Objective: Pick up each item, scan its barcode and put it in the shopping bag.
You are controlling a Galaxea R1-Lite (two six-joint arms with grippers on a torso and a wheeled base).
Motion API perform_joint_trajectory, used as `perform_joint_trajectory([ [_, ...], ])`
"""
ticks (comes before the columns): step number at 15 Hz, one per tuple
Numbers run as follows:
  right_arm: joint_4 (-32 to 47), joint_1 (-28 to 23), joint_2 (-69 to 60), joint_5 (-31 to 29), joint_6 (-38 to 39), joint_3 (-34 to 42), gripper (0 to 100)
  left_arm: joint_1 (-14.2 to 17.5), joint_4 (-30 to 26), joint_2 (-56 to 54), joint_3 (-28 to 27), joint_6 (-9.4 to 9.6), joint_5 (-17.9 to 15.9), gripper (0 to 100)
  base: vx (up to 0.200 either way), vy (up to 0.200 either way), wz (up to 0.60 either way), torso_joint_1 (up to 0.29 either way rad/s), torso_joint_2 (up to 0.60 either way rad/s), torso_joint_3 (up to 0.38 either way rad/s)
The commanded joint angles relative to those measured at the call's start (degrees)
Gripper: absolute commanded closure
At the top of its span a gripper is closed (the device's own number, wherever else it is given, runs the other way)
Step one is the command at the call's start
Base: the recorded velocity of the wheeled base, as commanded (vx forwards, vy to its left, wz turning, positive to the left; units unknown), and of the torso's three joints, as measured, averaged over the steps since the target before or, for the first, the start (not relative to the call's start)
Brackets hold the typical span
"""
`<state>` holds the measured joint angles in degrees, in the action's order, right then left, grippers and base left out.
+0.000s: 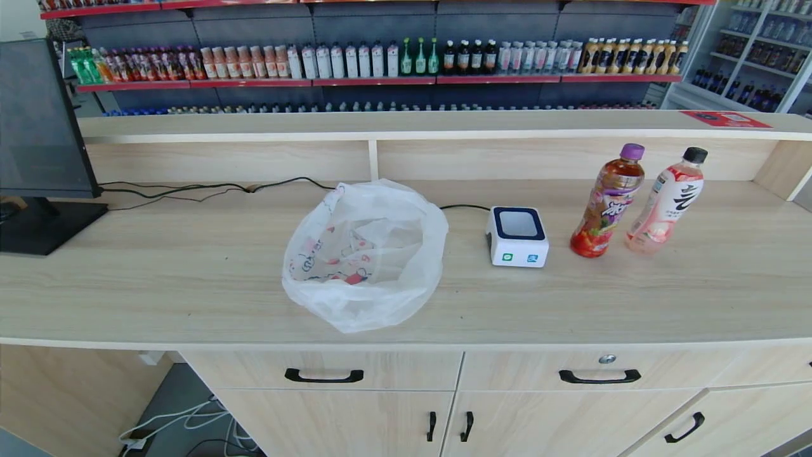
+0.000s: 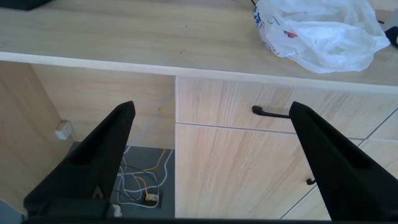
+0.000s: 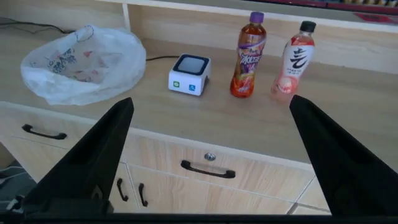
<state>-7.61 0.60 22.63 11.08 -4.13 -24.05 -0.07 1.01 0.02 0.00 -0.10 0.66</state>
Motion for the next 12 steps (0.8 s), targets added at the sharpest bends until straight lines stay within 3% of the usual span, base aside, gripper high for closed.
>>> perform_joint_trajectory([
  [1,-21.66,-0.16,46.81,1.4,7.82,-33.69,0,0.07,0.04,-0.02,0.0,0.01,-0.04,0,0.0,0.0,0.0,0.0,0.0,0.0],
  [4,-32.73,-4.64,69.22,6.58,11.25,-50.83,0,0.07,0.04,-0.02,0.0,0.01,-0.04,0,0.0,0.0,0.0,0.0,0.0,0.0],
  [7,-36.07,-6.84,77.31,6.85,9.67,-52.94,0,0.07,0.04,-0.02,0.0,0.01,-0.04,0,0.0,0.0,0.0,0.0,0.0,0.0],
  [12,-44.16,-12.73,86.18,6.76,8.88,-50.3,0,0.07,0.04,-0.02,0.0,0.1,-0.04,0,0.0,0.0,0.0,0.0,0.0,0.0],
])
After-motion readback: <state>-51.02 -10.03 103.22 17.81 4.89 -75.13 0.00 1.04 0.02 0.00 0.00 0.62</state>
